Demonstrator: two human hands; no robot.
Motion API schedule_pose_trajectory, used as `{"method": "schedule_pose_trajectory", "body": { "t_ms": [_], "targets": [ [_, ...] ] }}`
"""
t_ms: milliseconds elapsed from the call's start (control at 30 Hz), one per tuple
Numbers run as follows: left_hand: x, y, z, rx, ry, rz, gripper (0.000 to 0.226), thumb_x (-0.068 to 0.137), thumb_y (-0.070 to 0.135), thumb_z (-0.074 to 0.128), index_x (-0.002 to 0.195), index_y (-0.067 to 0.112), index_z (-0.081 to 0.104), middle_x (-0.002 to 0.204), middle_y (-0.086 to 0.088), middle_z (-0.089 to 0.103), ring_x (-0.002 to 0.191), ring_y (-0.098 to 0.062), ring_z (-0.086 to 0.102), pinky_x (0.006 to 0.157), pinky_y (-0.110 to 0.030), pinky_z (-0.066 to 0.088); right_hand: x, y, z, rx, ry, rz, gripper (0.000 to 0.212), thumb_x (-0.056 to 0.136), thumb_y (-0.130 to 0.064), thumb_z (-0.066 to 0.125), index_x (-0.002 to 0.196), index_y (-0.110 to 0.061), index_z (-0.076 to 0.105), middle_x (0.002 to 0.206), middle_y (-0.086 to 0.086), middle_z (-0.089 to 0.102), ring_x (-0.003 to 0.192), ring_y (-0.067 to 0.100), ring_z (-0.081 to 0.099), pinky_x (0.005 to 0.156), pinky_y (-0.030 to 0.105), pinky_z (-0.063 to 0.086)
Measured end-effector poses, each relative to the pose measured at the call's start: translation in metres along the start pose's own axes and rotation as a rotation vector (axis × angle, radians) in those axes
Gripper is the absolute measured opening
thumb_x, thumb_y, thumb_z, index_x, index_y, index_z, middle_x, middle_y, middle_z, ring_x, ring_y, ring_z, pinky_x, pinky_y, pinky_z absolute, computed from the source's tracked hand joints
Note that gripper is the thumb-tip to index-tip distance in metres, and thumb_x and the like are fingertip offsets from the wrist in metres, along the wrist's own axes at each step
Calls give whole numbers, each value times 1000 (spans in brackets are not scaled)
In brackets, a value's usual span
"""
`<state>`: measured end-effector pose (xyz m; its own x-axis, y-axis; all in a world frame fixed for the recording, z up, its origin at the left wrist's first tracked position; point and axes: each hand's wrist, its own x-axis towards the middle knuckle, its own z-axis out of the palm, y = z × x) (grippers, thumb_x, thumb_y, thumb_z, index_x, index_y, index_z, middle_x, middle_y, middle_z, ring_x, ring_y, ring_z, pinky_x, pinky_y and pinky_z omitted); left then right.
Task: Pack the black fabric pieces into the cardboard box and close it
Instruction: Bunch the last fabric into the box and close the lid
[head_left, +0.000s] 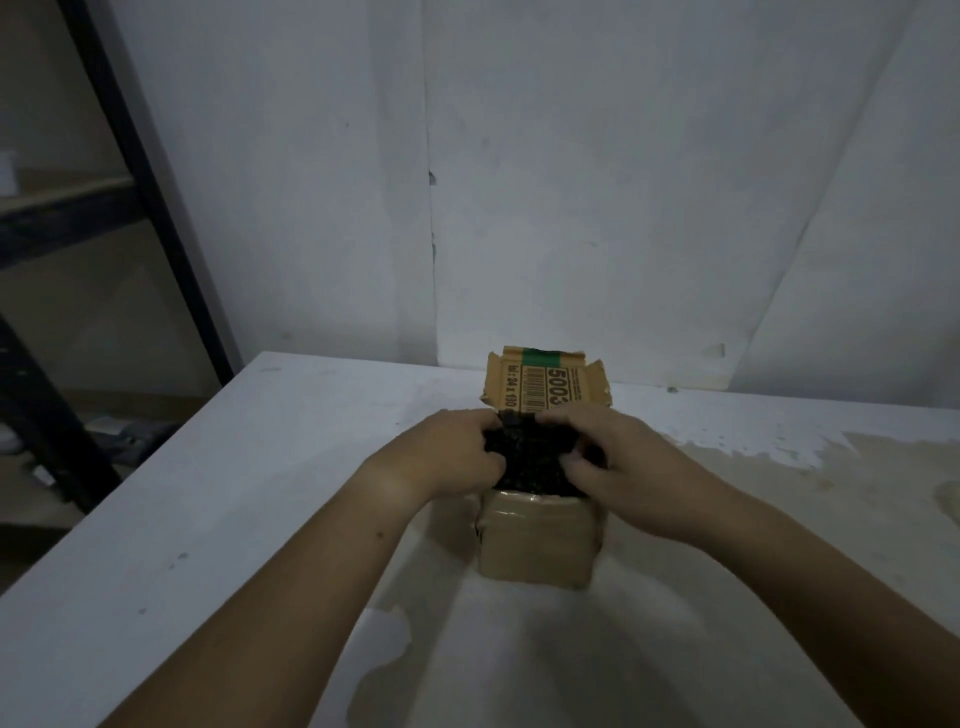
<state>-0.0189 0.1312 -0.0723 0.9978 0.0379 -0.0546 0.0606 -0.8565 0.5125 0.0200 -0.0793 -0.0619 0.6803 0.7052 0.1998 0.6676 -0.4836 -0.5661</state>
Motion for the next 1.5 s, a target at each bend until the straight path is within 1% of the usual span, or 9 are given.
{"method": "schedule_pose_trajectory", "body": {
  "t_ms": [233,367,433,567,667,833,1033,1233,1500],
  "targets": [
    [-18,-17,22,-237,202,54,48,93,39,56,134,39,30,91,11,66,71,-1,65,55,-13,47,48,-4,7,-196,-224,91,35,96,-42,55,130,-34,62,129,-8,63,113,15,56,94,34,47],
    [-28,-22,44,-347,282,72,40,104,44,34,142,33,35,118,11,63,101,-3,63,86,-32,55,64,-11,8,-384,-265,144,42,88,-54,62,125,-37,64,122,-7,65,107,18,58,88,41,52],
    [-27,-24,45,-380,277,64,39,105,40,33,143,35,36,123,9,62,106,-5,61,89,-31,54,72,-16,11,-449,-272,175,43,84,-59,63,119,-35,68,114,-7,68,101,16,60,83,39,54],
    [-26,-25,42,-342,251,54,39,102,40,37,141,42,33,108,18,58,92,2,61,78,-24,53,79,-18,19,-455,-207,215,42,73,-64,68,99,-31,73,99,-9,70,90,13,62,78,33,54],
    [-25,-20,39,-370,211,25,46,92,52,40,136,46,31,104,15,59,86,-3,63,74,-28,54,71,-9,19,-314,-165,224,43,71,-63,71,105,-36,69,107,-13,67,96,11,60,84,36,53],
    [-13,-16,23,-392,16,-98,53,80,57,54,128,48,31,86,11,67,70,-1,66,62,-23,50,44,9,17,-3,32,101,25,79,-42,76,100,-37,66,99,-18,68,87,1,63,76,28,56],
    [-10,-11,20,-351,-4,-88,52,89,44,55,137,42,34,87,12,65,76,-3,63,59,-21,43,45,6,-11,20,-334,120,47,80,-49,73,125,-49,61,115,-29,60,103,-9,57,84,15,47],
    [-27,-20,17,-638,-156,-115,73,77,60,49,147,49,32,122,9,65,109,-12,63,101,-40,48,56,-14,-4,-131,-480,53,35,84,-47,65,119,-40,67,120,-14,57,106,5,53,94,29,47],
    [-22,-15,3,-573,-261,-155,91,73,43,63,150,50,16,129,6,55,109,-22,63,95,-42,55,55,-9,11,-320,-359,-55,47,83,-47,69,127,-33,64,122,-4,59,110,16,53,94,41,49]
  ]
}}
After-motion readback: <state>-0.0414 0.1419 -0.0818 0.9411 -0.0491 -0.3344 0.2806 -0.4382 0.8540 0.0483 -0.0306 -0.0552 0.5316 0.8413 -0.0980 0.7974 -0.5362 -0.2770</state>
